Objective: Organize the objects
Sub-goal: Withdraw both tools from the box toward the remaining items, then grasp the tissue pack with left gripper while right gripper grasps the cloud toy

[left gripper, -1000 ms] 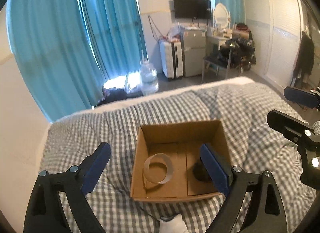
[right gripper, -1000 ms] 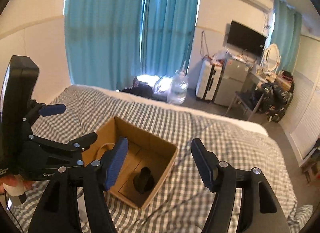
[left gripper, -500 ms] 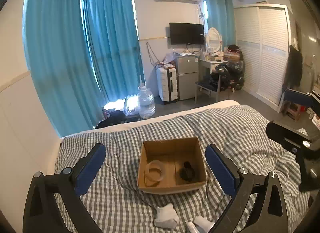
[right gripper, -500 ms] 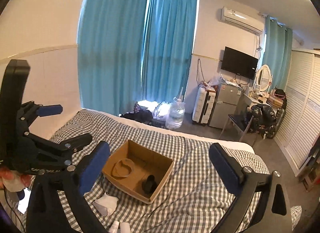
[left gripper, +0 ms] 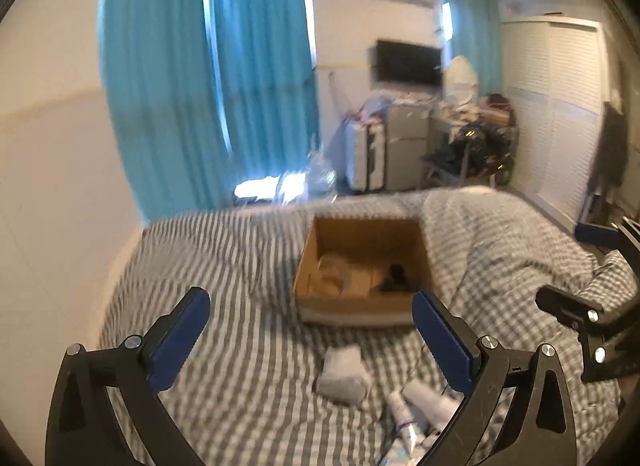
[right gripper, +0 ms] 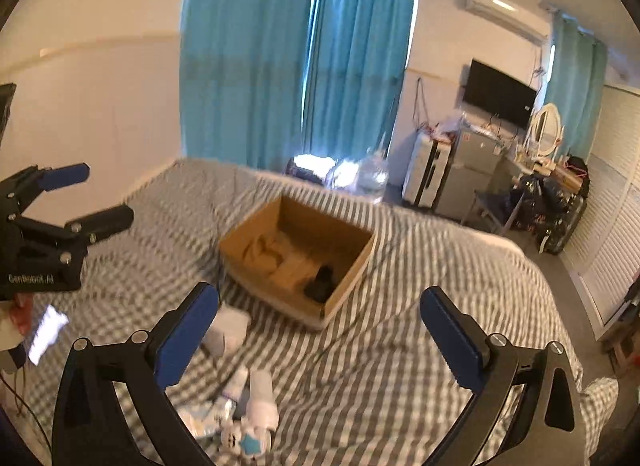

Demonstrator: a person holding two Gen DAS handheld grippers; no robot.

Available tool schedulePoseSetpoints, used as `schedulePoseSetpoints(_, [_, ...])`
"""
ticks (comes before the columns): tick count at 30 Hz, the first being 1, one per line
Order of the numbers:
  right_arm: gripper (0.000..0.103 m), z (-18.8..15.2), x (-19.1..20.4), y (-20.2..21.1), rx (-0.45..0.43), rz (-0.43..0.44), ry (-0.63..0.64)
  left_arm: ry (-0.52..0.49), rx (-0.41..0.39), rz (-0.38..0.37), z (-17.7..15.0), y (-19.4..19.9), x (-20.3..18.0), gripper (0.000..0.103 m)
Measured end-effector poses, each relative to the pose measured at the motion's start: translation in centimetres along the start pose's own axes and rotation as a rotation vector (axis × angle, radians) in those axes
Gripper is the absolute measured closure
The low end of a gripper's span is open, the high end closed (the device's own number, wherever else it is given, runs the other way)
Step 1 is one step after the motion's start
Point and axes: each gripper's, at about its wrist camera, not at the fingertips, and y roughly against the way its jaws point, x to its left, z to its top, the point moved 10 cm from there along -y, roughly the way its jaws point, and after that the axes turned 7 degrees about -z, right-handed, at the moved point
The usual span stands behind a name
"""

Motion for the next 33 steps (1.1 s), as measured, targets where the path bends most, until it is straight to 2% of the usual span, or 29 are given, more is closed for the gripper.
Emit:
schedulePoseSetpoints(4, [0.001,-5.0,2.2,-3.6,0.086,0.011,0.028,0.038,0.078,0.046,-5.1,-2.9,0.9,0.000])
schedulePoseSetpoints(8, [0.001,-9.4,3.7,-6.5,0.162,0.028,0.011,0.066,0.165,0.007,-10.2,-5.7,0.4,0.000])
schedulePoseSetpoints(10, [0.001,-11.6,5.0,-7.4,0.215,0.071,0.014,0.076,0.225,-0.009,-12.7,-7.1,0.2,0.000])
schedulePoseSetpoints(12, [0.001,-14.2,6.4,-8.4,0.285,0.109,0.035,0.077,0.258,-0.003,-14.2,-7.9,0.3,0.000])
schedulePoseSetpoints(14, [0.002,-16.3,7.1,-9.0,0.334,0.107,0.068,0.082,0.281,0.018,-15.4,-8.4,0.6,0.000])
schedulePoseSetpoints(18, [0.012,-20.0,8.3,-9.8,0.423,0.134,0.106,0.093,0.322,-0.008,-17.6,-8.7,0.3,0.000])
schedulePoseSetpoints(19, [0.017,-20.5,8.4,-9.9,0.439,0.136,0.110,0.089,0.332,-0.015,-18.2,-8.8,0.0,0.000])
schedulePoseSetpoints(21, [0.020,-21.2,8.8,-9.9,0.464,0.149,0.115,0.083,0.354,-0.032,-19.2,-8.7,-0.5,0.000])
schedulePoseSetpoints(25, [0.037,-22.3,10.1,-9.9,0.508,0.194,0.163,0.093,0.389,-0.048,-20.3,-8.9,-1.1,0.000])
schedulePoseSetpoints(29, [0.039,-22.7,10.5,-9.7,0.511,0.202,0.180,0.072,0.394,-0.072,-20.7,-8.6,-2.1,0.000])
schedulePoseSetpoints(33, [0.039,-21.2,8.7,-8.7,0.456,0.161,0.124,0.063,0.405,-0.104,-21.2,-8.1,-3.1,0.000])
